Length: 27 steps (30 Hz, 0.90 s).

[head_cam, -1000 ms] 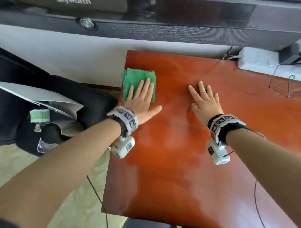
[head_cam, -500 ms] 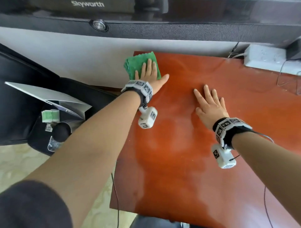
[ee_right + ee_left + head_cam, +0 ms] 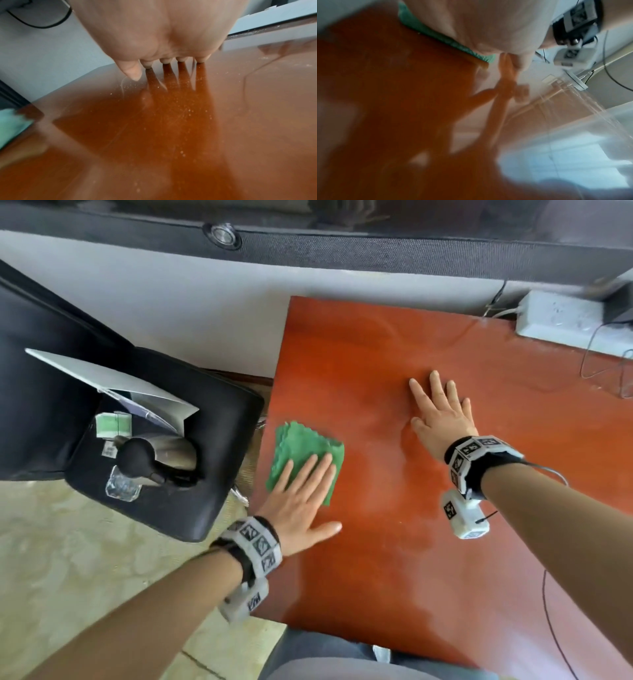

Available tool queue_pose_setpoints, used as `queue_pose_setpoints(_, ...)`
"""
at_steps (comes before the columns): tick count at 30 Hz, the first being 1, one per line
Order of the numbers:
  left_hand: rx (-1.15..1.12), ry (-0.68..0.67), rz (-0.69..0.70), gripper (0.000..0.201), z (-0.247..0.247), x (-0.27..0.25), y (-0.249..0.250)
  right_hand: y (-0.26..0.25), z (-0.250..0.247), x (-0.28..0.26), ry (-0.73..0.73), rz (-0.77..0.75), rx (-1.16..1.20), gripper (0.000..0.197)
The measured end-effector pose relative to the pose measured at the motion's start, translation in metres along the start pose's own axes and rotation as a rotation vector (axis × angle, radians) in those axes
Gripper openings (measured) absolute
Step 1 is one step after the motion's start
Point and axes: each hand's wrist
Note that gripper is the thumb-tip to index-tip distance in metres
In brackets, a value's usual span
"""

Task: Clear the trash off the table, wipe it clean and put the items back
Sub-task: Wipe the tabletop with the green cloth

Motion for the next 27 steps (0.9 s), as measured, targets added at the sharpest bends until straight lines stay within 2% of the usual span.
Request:
queue_pose_setpoints(1,-0.002,-0.002,0.007,0.09,0.016,-0.012,0.003,-0.001,0.0,-0.001,0.003,0.0,0.003,0.068)
queue_pose_setpoints(3,-0.02,0.082,-0.05,0.083,0.025,-0.013,-0.011,-0.001,-0.003,-0.002,0.003,0.0,0.02,0.067)
queue_pose_setpoints(6,-0.182,0.241,-0.273,0.079,0.0,0.015,-0.034,-0.004,-0.001,-0.013,0.002,0.005,0.04,0.066)
queue_pose_setpoints(8,-0.313,0.293,-0.416,0.082,-0.015,0.033,-0.033,-0.012,0.007,-0.028,0.004,0.002,0.049,0.067)
queue_pose_setpoints(9,-0.324,0.3,-0.441,0.086,-0.017,0.039,-0.022,-0.016,0.012,-0.034,0.002,-0.007,0.058,0.067)
queue_pose_setpoints(13,-0.222,0.234,-0.283,0.094,0.004,0.039,0.059,-0.035,0.023,-0.061,0.037,-0.079,0.194,0.066)
queue_pose_setpoints(15,-0.316,0.204,-0.207,0.089,0.016,0.039,0.094,-0.039,0.026,-0.078,0.12,-0.158,0.205,0.066)
queue_pose_setpoints(16,-0.436,0.201,-0.152,0.082,0.016,0.039,0.102,-0.04,0.029,-0.088,0.177,-0.241,0.143,0.066)
queue_pose_setpoints(18,-0.845,0.31,-0.019,0.064,0.005,0.033,0.099,-0.045,0.039,-0.103,0.236,-0.463,0.01,0.068)
queue_pose_setpoints(19,-1.029,0.427,-0.014,0.058,-0.003,0.026,0.091,-0.049,0.044,-0.107,0.231,-0.545,-0.019,0.069)
queue_pose_setpoints(20,-1.109,0.559,-0.067,0.058,-0.009,0.019,0.078,-0.056,0.049,-0.108,0.204,-0.578,-0.027,0.069)
queue_pose_setpoints(22,-1.001,0.721,-0.248,0.06,-0.015,0.008,0.05,-0.074,0.059,-0.106,0.105,-0.568,-0.057,0.07)
queue_pose_setpoints(23,-0.905,0.721,-0.332,0.058,-0.014,0.007,0.036,-0.084,0.065,-0.106,0.059,-0.57,-0.108,0.07)
queue_pose_setpoints(25,-0.746,0.588,-0.421,0.056,-0.004,0.009,0.023,-0.091,0.077,-0.11,0.018,-0.592,-0.239,0.069)
queue_pose_setpoints(27,-0.577,0.461,-0.426,0.061,0.009,0.014,0.033,-0.067,0.087,-0.12,0.038,-0.574,-0.29,0.069)
Point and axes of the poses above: each hand's wrist, its own x-axis towards the middle knuckle, its own z-axis out of the palm, y = z × x, and after that the axes turned 8 degrees about -x, right-handed
